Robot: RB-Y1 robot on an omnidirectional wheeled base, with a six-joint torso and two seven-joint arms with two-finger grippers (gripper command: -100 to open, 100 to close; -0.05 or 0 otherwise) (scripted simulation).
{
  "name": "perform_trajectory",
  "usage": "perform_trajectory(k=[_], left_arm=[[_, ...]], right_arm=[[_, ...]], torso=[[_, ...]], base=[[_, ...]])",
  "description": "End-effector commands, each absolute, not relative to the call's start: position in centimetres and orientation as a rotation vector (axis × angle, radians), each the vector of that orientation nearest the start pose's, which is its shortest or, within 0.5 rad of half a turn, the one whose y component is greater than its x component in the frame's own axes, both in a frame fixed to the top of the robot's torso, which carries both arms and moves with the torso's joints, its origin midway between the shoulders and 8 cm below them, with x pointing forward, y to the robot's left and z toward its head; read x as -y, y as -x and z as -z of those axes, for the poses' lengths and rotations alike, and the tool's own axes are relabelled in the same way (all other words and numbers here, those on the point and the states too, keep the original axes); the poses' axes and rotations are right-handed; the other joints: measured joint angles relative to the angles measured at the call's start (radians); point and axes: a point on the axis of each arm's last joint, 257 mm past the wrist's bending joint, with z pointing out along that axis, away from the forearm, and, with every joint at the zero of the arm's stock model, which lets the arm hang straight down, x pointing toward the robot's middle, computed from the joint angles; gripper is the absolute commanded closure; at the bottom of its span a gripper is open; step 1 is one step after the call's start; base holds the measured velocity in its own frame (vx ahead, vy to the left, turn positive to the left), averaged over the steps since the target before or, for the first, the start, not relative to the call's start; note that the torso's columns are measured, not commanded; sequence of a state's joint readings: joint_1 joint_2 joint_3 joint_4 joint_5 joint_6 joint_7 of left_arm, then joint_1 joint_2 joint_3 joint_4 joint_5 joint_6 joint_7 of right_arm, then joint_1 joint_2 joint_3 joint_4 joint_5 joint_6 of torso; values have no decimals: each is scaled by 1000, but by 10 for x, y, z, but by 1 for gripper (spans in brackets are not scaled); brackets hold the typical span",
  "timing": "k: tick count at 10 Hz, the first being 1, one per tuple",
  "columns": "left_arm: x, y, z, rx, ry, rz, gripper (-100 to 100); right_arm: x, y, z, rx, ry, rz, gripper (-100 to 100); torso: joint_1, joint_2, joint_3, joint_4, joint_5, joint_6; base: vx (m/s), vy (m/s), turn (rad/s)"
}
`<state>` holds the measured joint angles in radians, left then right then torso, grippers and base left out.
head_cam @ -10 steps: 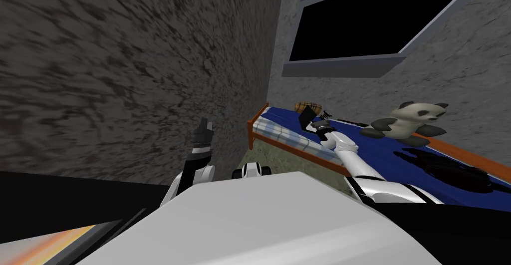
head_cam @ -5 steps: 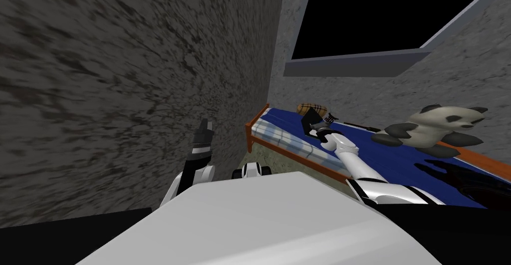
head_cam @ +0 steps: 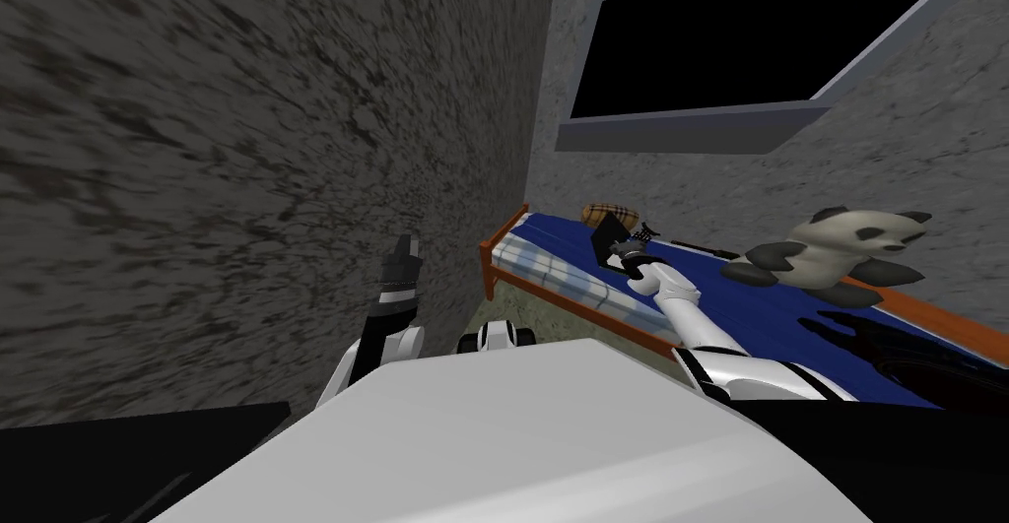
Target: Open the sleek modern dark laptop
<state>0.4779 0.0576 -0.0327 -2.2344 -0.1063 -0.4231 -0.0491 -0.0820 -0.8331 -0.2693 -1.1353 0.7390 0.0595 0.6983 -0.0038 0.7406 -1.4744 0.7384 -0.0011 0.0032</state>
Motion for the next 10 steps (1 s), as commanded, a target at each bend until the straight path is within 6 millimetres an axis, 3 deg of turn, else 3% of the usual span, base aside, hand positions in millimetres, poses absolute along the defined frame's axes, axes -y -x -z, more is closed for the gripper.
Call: perform_trajectory(k=[1,3,10], left_arm=[[-254,-370,7,-805,610,1202,0],[-254,-370,7,-805,610,1202,0],[-254,-370,7,-805,610,1202,0]], right_arm=[[684,-498,143,-1662,-32,759,100],[681,-499,142,-1659,-34,750,100],[637,-512,179,-1604,-243,452,100]], torso=[[0,-1,0,0,0,0],[3,-3,-2,-1,1,-1],[-8,-9,-5,-7,-7,0]], base=[[-67,-150,-42],[-51,-83,-7],[3,-80,-72]])
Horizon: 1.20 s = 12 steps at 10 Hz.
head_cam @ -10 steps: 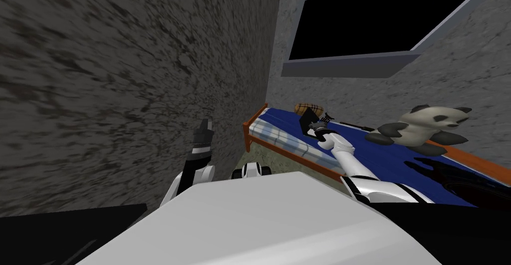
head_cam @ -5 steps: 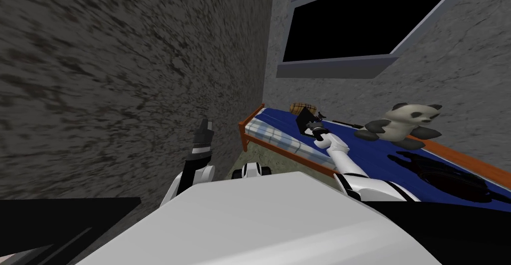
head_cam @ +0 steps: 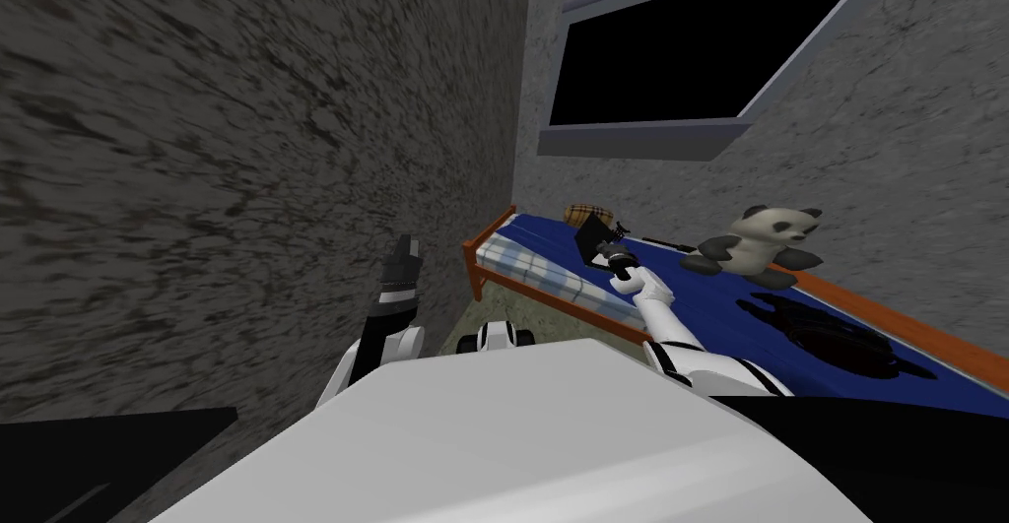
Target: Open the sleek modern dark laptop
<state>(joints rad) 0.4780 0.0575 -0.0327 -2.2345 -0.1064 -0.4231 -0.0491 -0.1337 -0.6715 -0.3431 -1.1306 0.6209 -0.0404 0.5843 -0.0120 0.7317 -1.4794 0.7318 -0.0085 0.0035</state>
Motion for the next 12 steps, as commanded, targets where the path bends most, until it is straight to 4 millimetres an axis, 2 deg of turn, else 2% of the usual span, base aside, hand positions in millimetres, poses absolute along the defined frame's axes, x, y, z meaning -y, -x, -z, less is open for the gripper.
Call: perform_trajectory(k=[1,2,3,5,6,8,11,12], left_arm=[[-254,-370,7,-805,610,1202,0],[-254,-370,7,-805,610,1202,0],[-254,-370,7,-805,610,1202,0],[-254,-370,7,-805,610,1202,0],[-254,-370,7,-805,610,1202,0],[-254,-370,7,-805,610,1202,0],[-254,-370,7,-805,610,1202,0],[-254,-370,7,-805,610,1202,0]], right_arm=[[637,-512,179,-1604,-243,452,100],[626,-514,187,-1585,-294,382,100],[630,-518,171,-1572,-259,411,100],[611,-517,196,-1555,-334,285,100],[611,-517,196,-1555,-334,285,100],[599,-514,213,-1545,-385,210,100],[599,-514,213,-1545,-385,210,100],[592,-513,221,-1539,-411,173,100]], torso=[[0,1,1,-1,-1,2],[0,0,0,-1,-1,1],[-2,0,0,-2,-3,2],[3,-3,-1,-2,-1,-3],[2,-2,-1,-4,-3,-2],[3,-4,-2,-5,-3,-5],[7,-5,-3,-5,-3,-10],[8,-6,-3,-5,-3,-11]], base=[[1,-49,-37],[-4,-74,-85],[-7,-33,-15],[40,-73,-117],[25,-61,-44],[26,-58,-58],[8,-25,-26],[9,-24,-52]])
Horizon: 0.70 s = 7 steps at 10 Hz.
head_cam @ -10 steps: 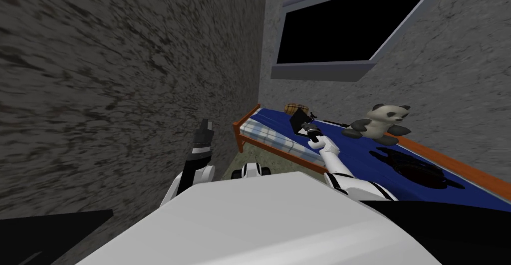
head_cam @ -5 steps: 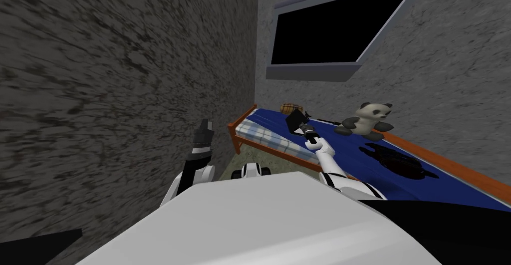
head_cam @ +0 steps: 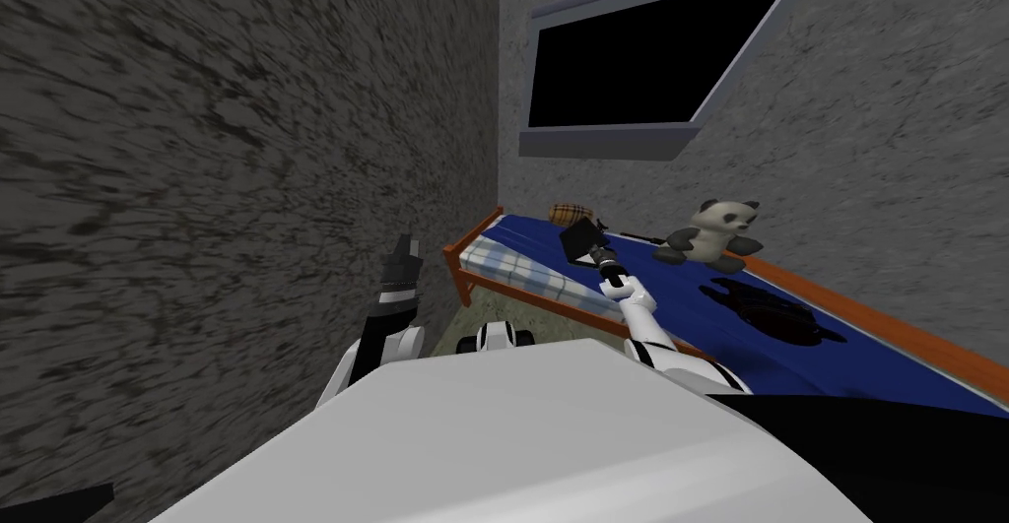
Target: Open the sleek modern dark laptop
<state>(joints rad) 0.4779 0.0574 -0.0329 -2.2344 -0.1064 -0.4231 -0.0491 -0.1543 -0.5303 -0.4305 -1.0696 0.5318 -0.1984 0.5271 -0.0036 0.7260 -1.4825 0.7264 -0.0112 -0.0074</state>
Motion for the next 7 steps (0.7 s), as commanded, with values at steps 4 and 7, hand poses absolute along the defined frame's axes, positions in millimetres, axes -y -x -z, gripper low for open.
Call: perform_trajectory(k=[4,7], left_arm=[[-254,-370,7,-805,610,1202,0],[-254,-370,7,-805,610,1202,0]], right_arm=[[580,-510,237,-1524,-463,100,100],[567,-506,252,-1505,-517,30,100]], torso=[[-2,-1,-1,0,0,0],[1,-1,-1,0,0,-2]], base=[[25,-44,-50],[18,-33,-42]])
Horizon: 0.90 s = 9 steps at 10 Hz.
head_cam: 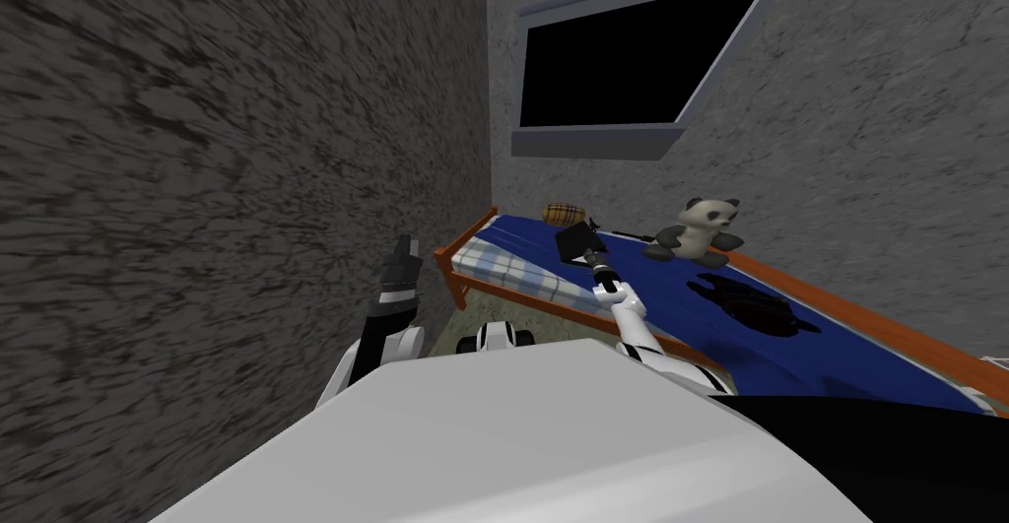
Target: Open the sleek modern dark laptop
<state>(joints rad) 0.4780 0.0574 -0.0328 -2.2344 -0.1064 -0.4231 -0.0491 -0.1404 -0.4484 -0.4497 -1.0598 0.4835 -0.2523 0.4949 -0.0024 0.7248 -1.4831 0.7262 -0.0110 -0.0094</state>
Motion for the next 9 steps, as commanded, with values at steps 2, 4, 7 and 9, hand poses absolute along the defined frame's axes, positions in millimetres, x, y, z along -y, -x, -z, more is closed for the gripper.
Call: perform_trajectory(k=[2,4,7,9], left_arm=[[-254,-370,7,-805,610,1202,0],[-254,-370,7,-805,610,1202,0],[-254,-370,7,-805,610,1202,0],[-253,-370,7,-804,610,1202,0]], right_arm=[[560,-504,255,-1473,-547,-25,100],[551,-500,265,-1467,-571,-62,100],[563,-508,248,-1443,-585,-67,-100],[574,-519,230,-1439,-592,-52,-100]], torso=[[-2,1,0,4,4,3],[-5,1,0,2,1,3],[2,5,2,6,7,4],[6,17,9,13,12,9]], base=[[15,-36,-70],[50,-76,-51],[-16,-15,23],[-77,28,50]])
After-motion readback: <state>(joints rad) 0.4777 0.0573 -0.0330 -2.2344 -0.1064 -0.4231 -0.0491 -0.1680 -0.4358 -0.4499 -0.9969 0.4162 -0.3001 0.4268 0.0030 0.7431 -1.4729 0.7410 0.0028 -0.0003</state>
